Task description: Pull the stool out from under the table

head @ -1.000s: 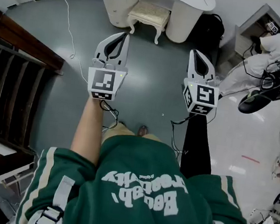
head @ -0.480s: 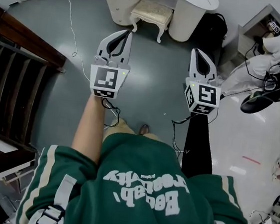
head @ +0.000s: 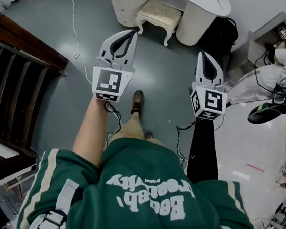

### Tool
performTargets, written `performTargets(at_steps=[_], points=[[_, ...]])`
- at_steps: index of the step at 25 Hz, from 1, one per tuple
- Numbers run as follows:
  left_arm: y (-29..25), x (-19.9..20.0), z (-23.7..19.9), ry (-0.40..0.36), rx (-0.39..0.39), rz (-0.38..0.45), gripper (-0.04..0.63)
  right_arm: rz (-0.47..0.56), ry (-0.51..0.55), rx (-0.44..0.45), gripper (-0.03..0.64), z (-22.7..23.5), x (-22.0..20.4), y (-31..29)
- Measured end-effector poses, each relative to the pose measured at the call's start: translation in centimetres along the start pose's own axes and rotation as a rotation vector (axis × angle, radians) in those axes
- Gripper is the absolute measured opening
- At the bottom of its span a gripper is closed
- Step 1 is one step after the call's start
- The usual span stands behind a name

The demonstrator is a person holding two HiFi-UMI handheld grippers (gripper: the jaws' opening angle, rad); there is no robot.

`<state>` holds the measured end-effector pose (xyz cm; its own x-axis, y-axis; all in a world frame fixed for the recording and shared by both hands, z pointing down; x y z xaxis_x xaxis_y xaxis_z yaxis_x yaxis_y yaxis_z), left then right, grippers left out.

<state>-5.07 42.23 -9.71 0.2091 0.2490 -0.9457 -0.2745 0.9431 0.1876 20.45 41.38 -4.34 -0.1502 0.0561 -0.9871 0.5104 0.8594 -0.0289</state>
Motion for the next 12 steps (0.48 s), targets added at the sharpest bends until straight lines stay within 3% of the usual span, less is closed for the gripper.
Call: performTargets(at_steps=[12], points=[[-16.2,-5.9,-7.9,0.013,-0.04,-0.014,0.014,-0.034,0.008,-0.056,0.009,4.9,0.0,-16.7]])
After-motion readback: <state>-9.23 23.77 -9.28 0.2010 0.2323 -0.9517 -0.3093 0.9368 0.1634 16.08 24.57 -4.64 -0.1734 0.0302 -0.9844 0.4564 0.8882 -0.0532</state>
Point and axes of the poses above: the fingertips, and each gripper's own axes: y backward along the fingers, z to its right, x out of its top, the point moved 6 cm from there along y, backward along the fingers, and after that the axes turned 8 degrees about x, right-handed, at the moved point
